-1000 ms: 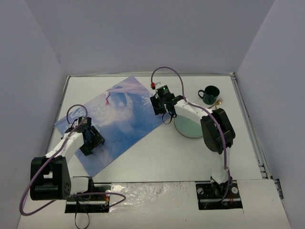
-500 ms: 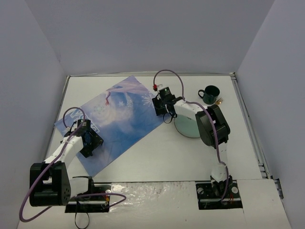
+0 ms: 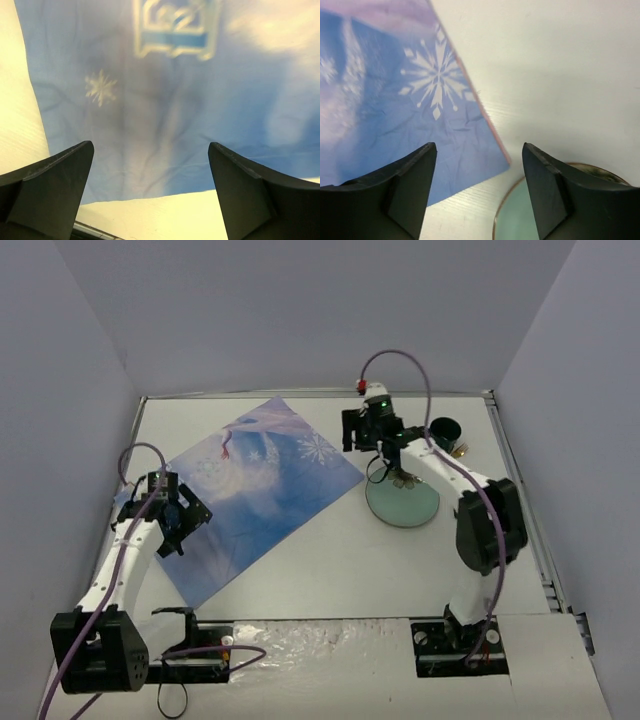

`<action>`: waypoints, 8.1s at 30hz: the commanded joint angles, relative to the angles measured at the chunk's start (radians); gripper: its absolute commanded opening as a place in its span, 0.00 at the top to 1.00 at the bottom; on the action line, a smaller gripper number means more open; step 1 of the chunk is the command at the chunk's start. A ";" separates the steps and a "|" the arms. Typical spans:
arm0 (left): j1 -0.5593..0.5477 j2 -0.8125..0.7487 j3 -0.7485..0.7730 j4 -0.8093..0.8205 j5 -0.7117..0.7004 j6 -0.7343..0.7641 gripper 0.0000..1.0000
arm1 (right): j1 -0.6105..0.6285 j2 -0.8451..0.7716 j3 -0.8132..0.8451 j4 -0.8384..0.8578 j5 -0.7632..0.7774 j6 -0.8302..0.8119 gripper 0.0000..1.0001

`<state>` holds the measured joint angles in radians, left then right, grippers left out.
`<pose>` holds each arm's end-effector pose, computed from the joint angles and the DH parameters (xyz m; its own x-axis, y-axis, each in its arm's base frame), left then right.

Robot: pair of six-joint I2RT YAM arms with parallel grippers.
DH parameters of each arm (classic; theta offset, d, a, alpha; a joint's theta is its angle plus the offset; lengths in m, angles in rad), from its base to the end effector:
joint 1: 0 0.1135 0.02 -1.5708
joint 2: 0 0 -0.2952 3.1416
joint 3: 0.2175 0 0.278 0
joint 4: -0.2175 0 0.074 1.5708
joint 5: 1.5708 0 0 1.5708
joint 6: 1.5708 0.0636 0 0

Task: Set the dinner table for one person

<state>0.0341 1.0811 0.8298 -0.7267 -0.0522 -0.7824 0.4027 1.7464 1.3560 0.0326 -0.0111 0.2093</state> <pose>0.2356 0.0114 0.2506 -0.5433 -0.7230 -0.4267 -0.6292 0.6872 -0.3632 0.4361 0.1865 0.3081 -0.3986 0.0560 -0.9154 -0.3257 0.9244 0.1984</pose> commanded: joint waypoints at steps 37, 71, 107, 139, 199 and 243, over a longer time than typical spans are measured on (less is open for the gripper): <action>-0.019 -0.383 -0.036 0.127 0.361 0.390 0.03 | -0.475 -0.436 -1.032 0.571 -0.331 0.515 0.24; -0.022 -0.357 -0.035 0.121 0.334 0.384 0.03 | -0.392 -0.555 -0.741 0.648 -0.472 0.751 1.00; -0.010 -0.391 -0.031 0.099 0.257 0.377 0.03 | 0.206 0.379 0.036 0.948 -0.512 0.829 1.00; -0.010 -0.385 -0.034 0.104 0.255 0.377 0.03 | 0.230 0.487 -0.056 0.898 -0.478 0.819 0.90; -0.011 -0.359 -0.038 0.096 0.216 0.365 0.03 | -0.308 0.389 0.405 -0.068 0.397 0.159 0.38; -0.011 -0.366 -0.045 0.116 0.259 0.373 0.03 | 0.202 -0.317 -0.342 0.010 -0.352 -0.661 1.00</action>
<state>0.0170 0.7158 0.7719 -0.6636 0.1909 -0.4088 0.5716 1.4880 1.0285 -0.0782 -0.3048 -0.3949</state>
